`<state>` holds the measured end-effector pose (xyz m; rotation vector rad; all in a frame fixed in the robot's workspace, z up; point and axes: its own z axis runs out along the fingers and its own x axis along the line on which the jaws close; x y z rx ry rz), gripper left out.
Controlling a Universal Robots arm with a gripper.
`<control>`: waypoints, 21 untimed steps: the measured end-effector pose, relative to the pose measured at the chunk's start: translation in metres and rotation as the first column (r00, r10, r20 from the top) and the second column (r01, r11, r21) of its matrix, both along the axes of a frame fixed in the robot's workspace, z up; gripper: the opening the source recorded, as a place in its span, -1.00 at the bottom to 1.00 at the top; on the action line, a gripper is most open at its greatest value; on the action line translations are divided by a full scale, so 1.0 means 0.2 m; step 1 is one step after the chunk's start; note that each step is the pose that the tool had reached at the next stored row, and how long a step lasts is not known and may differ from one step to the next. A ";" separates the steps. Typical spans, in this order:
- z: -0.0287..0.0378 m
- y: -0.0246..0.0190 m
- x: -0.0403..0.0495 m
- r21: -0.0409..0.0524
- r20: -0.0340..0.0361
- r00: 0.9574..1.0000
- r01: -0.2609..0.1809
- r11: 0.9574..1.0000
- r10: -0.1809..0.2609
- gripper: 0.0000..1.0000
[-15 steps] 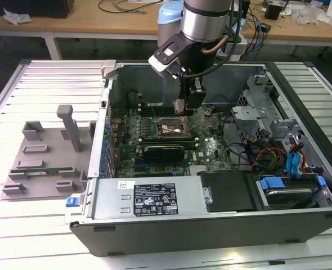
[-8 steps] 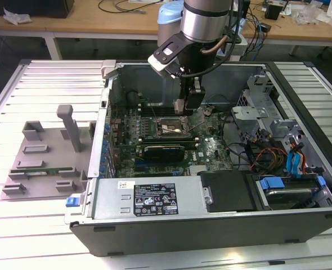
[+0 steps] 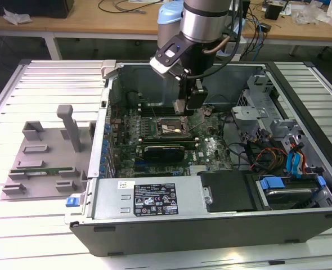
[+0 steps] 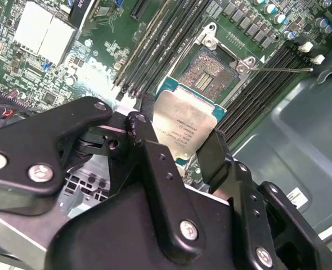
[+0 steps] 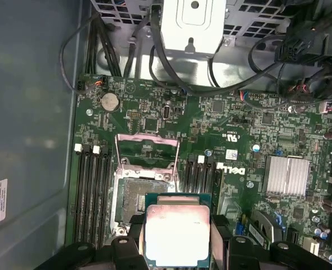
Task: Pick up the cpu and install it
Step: 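Place the cpu into insertion slot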
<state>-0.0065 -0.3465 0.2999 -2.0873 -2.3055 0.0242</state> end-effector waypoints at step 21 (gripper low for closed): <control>-0.071 0.012 -0.008 0.000 0.000 1.000 0.000 1.000 0.000 0.10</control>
